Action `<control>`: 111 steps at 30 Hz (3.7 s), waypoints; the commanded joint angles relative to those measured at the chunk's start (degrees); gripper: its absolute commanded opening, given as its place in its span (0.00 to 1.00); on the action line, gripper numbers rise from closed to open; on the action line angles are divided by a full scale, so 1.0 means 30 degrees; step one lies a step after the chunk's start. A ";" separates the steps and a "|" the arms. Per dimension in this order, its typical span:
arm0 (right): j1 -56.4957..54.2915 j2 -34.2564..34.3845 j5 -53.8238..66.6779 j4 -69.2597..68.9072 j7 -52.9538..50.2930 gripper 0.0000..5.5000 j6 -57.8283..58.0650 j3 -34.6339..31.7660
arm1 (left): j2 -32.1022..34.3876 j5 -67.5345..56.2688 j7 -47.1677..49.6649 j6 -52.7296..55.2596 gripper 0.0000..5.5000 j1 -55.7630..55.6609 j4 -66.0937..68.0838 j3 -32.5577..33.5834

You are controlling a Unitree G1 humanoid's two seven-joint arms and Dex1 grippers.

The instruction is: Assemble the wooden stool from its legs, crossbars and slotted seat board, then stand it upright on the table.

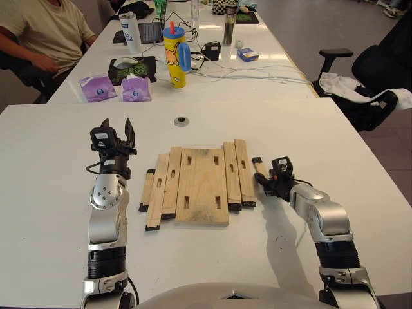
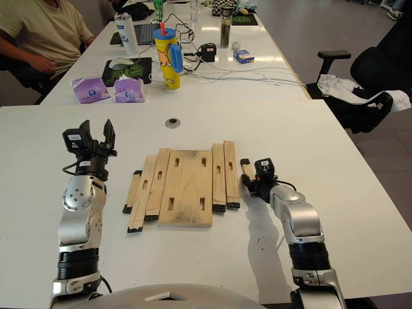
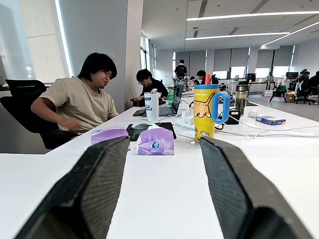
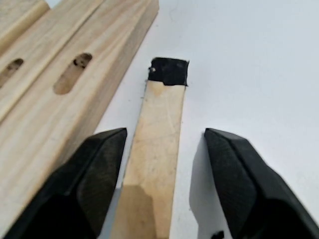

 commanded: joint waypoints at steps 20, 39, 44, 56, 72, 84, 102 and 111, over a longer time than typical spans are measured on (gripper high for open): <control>-0.1443 0.2236 0.1159 -0.2641 0.3005 0.24 -0.8709 0.0988 | -0.1609 -1.6788 -0.2576 1.3274 0.48 -0.5385 -0.0807 0.1626; -0.1076 0.2090 0.2307 -0.3923 0.5895 0.24 -1.0472 0.2886 | -0.1692 -1.8838 -0.2870 1.4779 0.44 -0.5812 -0.0060 0.0792; -0.1119 0.2119 0.2528 -0.3888 0.5775 0.24 -1.0385 0.2820 | -0.1406 -1.9069 -0.2837 1.4874 0.30 -0.5802 0.0024 0.0804; -0.1289 0.2263 0.2747 -0.3603 0.5371 0.30 -1.0133 0.2340 | -0.0900 -1.8827 -0.2840 1.4345 0.09 -0.5472 -0.0170 0.0885; -0.0977 0.2070 0.1510 -0.0422 0.1558 0.36 -0.7621 0.0159 | -0.1943 -1.4033 0.1310 0.8947 0.08 0.0649 -0.4211 0.2612; -0.1448 0.1826 0.1457 0.0272 0.2212 0.36 -0.7341 0.0520 | -0.3484 -1.2465 0.1245 0.6904 0.08 0.2295 -0.2300 0.2019; -0.1830 0.1860 0.1112 0.0443 0.2356 0.36 -0.7272 0.1176 | -0.3107 -0.9946 0.1209 0.5560 0.08 0.1724 -0.0237 0.1160; -0.1378 0.1868 0.0757 0.0167 0.2179 0.36 -0.7029 0.1360 | -0.0859 -0.4865 0.2182 0.7396 0.08 0.3400 -0.1036 -0.2036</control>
